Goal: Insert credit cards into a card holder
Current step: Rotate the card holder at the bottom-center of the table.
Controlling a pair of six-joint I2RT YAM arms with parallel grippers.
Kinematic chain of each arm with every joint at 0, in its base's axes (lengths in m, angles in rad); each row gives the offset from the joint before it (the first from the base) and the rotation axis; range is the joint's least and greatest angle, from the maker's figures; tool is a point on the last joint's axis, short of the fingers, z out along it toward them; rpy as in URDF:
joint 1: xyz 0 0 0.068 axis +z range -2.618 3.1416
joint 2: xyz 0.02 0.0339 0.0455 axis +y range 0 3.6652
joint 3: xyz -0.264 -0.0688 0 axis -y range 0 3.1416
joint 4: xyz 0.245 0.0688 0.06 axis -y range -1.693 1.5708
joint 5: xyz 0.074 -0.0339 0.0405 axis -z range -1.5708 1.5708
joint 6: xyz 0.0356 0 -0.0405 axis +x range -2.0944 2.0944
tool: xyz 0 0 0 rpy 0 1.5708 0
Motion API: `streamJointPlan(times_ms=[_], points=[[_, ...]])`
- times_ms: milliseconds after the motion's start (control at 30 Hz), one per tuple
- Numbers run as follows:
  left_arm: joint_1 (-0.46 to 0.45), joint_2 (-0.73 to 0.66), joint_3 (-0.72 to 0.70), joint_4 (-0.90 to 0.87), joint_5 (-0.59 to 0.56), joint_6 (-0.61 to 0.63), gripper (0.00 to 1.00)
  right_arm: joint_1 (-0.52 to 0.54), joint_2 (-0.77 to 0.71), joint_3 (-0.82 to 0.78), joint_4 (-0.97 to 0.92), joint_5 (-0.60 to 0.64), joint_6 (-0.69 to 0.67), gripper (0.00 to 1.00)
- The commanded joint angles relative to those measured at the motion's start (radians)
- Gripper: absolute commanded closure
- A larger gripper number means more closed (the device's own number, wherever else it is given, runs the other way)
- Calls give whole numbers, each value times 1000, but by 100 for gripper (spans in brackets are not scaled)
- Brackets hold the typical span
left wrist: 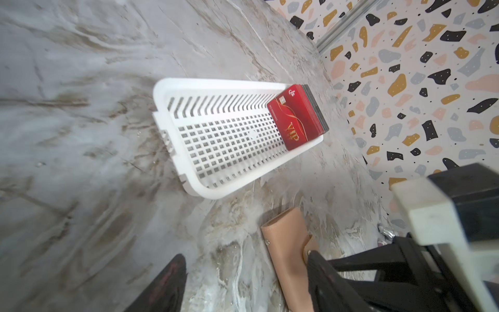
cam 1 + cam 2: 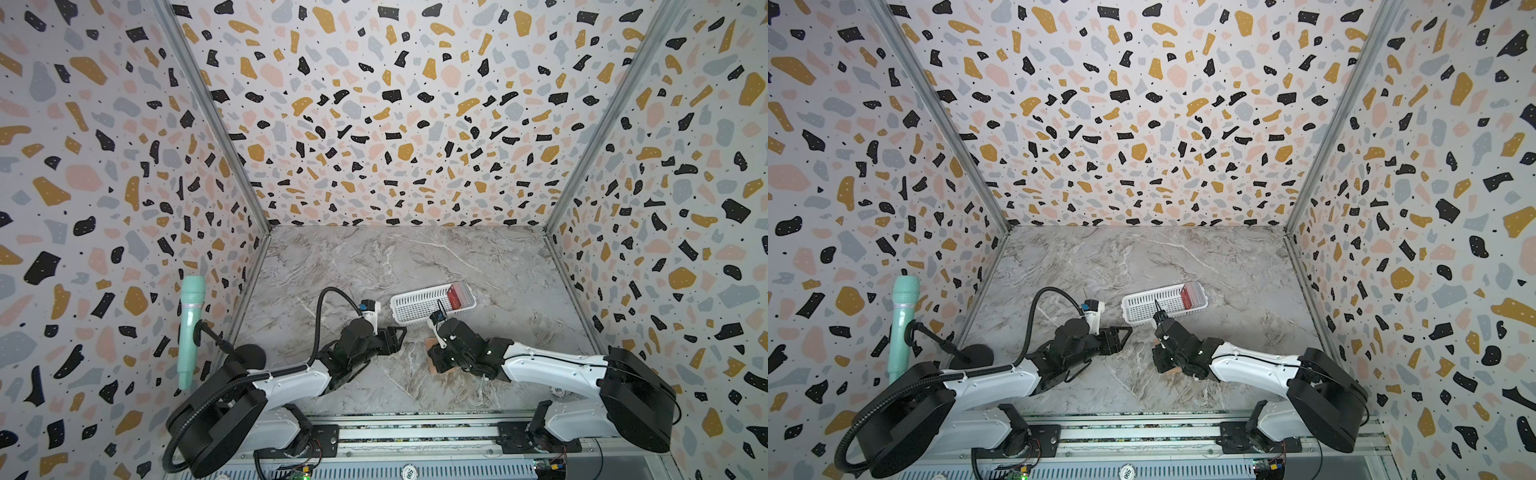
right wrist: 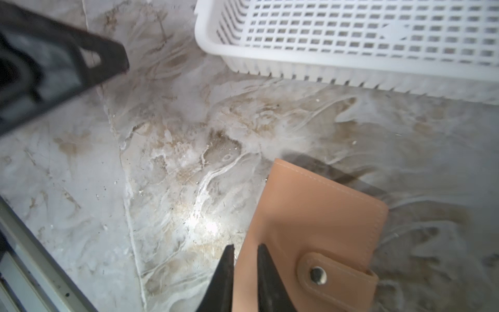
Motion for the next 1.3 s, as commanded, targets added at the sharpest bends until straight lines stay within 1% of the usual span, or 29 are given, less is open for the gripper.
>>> streamJointPlan(times_ms=[0, 100, 267, 333, 600, 800, 1033, 1267], points=[[-47, 46, 16, 69, -13, -49, 30, -23, -45, -12, -113, 64, 64, 79], [-74, 85, 25, 106, -11, -87, 31, -60, -63, -30, -139, 65, 73, 79], [-85, 99, 31, 110, -21, -92, 32, -127, -89, -67, -138, 37, 65, 79], [-90, 116, 40, 117, -3, -130, 33, -138, -90, -71, -139, 27, 58, 78], [-137, 160, 59, 112, 0, -160, 33, -147, -77, -93, -94, 7, 58, 72], [-171, 189, 78, 122, -7, -154, 33, -153, -73, -101, -73, 14, 67, 72], [-184, 215, 81, 151, -7, -168, 34, -155, -62, -116, -73, 28, 82, 73], [-191, 250, 98, 170, 17, -187, 34, -155, -57, -125, -63, 24, 86, 76]])
